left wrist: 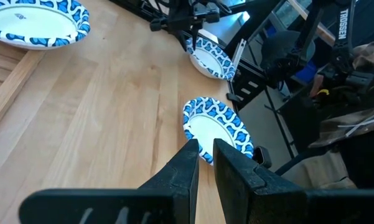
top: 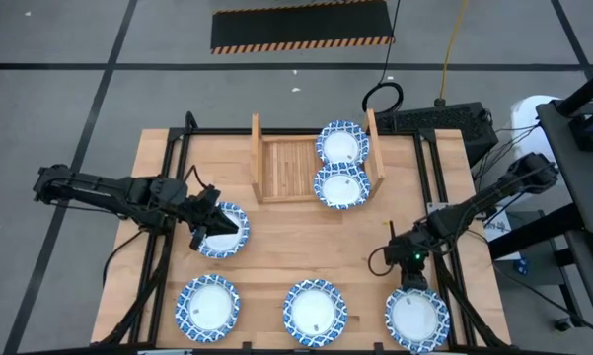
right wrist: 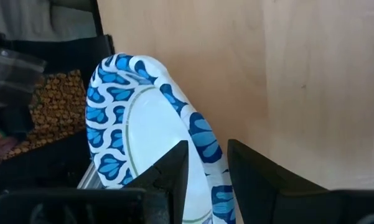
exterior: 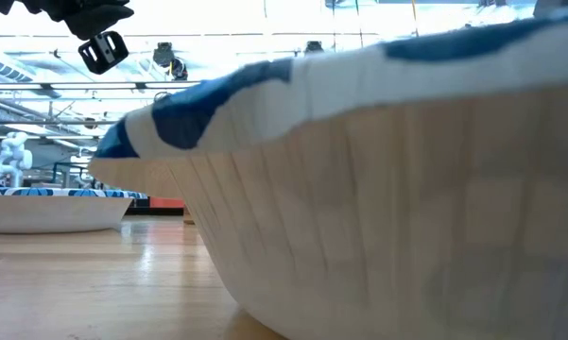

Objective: Place and stack bowls onto a shelf
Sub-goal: Stack the right blue patterned bowl on top of the other blue patterned bowl on the shelf

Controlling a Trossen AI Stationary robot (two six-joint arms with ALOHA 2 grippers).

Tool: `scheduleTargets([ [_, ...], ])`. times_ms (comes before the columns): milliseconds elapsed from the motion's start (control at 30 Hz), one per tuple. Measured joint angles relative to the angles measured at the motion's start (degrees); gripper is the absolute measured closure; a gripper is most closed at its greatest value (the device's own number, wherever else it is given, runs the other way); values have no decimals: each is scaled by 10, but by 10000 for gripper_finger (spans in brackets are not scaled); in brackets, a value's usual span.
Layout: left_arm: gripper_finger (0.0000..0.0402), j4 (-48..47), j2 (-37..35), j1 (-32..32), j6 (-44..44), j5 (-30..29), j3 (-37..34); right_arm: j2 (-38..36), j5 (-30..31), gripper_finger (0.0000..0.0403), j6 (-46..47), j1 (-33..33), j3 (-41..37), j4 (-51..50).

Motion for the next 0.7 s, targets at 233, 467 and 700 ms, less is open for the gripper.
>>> scheduleTargets([
  [233,348,0,0,0,-10,0,0,0,-2,298,27,21,-30,46],
  [467,348,0,0,0,-11,0,0,0,-1,337,52,22,-58,94],
  [700,348,0,0,0,-10,0,0,0,2,396,52,22,-61,143],
])
